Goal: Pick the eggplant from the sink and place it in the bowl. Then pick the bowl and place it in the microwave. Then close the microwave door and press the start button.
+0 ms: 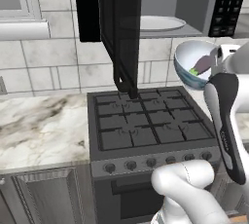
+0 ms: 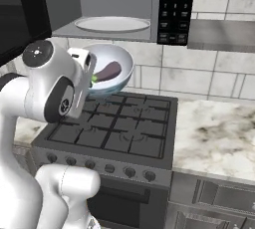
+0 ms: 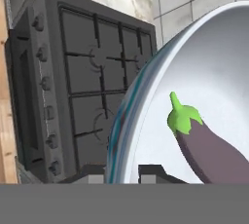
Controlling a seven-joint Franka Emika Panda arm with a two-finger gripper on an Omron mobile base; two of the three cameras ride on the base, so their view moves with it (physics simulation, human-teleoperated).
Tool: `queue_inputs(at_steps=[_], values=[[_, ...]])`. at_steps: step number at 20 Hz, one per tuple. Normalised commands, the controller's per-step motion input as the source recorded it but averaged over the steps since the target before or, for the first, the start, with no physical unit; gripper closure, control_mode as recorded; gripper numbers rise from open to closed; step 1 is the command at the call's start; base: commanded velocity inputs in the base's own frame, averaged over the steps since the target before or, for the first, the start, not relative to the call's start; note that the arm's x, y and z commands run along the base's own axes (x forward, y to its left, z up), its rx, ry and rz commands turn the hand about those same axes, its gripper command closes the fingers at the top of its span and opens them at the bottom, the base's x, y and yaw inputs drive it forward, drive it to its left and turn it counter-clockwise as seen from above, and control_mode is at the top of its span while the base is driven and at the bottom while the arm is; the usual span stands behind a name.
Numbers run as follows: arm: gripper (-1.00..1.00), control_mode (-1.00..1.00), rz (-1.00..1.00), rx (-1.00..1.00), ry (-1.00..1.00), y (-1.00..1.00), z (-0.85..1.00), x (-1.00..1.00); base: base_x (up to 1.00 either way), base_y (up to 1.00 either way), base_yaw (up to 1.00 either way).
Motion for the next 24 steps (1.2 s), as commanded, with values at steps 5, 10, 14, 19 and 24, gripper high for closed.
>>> queue_inputs(at_steps=[5,10,14,19,24], values=[[1.0,-1.0,0.0,-0.01,-0.14,0.5,1.0,0.06,0.0,0.0,0.0],[1.0,-1.0,0.0,-0.04,-0.02,0.68,1.0,0.67,0.0,0.0,0.0],[1.0,-1.0,0.0,-0.01,0.0,0.34,0.75,0.96,0.0,0.0,0.0],[1.0,-1.0,0.0,0.0,0.03,0.14,0.34,1.0,0.0,0.0,0.0],[1.0,-1.0,0.0,0.0,0.07,0.0,0.0,1.0,0.0,0.0,0.0]])
